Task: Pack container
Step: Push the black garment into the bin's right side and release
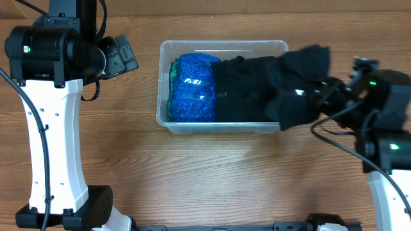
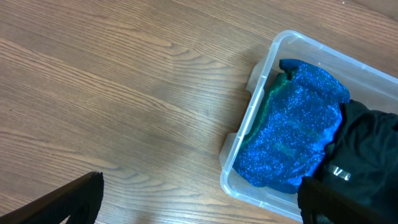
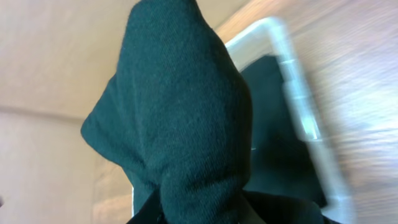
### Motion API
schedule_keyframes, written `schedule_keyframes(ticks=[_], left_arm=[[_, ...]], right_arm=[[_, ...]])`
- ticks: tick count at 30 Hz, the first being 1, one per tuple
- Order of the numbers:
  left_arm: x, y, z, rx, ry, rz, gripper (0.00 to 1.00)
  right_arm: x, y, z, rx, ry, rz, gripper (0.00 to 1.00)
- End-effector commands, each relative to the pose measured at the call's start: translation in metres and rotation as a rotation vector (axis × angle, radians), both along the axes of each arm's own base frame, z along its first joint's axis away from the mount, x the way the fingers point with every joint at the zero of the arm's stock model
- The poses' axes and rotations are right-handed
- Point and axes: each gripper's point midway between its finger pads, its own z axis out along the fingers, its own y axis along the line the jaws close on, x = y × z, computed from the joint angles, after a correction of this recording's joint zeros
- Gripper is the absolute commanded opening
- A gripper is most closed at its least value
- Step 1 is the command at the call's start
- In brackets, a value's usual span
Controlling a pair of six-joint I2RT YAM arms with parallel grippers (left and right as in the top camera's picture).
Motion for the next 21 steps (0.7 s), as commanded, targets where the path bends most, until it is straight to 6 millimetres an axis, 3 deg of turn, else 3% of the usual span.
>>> schedule_keyframes(ticks=[1,4,9,11,13,16,18,21], left_arm=[[0.000,0.004,0.000,0.018,0.002,-0.004,1.00],[0.000,0.004,0.000,0.018,0.002,-0.004,1.00],[0.000,0.004,0.000,0.018,0.002,-0.004,1.00],[0.000,0.004,0.000,0.018,0.002,-0.004,1.00],[0.000,0.004,0.000,0.018,0.002,-0.004,1.00],[0.000,0.004,0.000,0.018,0.002,-0.004,1.00],[0.000,0.004,0.000,0.018,0.002,-0.004,1.00],[0.000,0.004,0.000,0.018,0.002,-0.004,1.00]], right_arm=[[0.025,0.017,-0.008,0.046,0.044,-0.093,0.04],[0.051,0.033,-0.037,0.079,0.121,-0.129,0.04],[0.076,0.033,-0.108,0.062,0.304,-0.217,0.07],[0.079,0.039,-0.135,0.028,0.365,-0.186,0.19],[0.080,0.040,-0.150,-0.026,0.378,-0.154,0.39],[0.081,0.028,-0.145,-0.121,0.340,-0.139,0.54],[0.081,0.019,-0.125,-0.181,0.297,-0.134,0.56],[0.078,0.020,-0.062,-0.234,0.163,-0.083,0.56]])
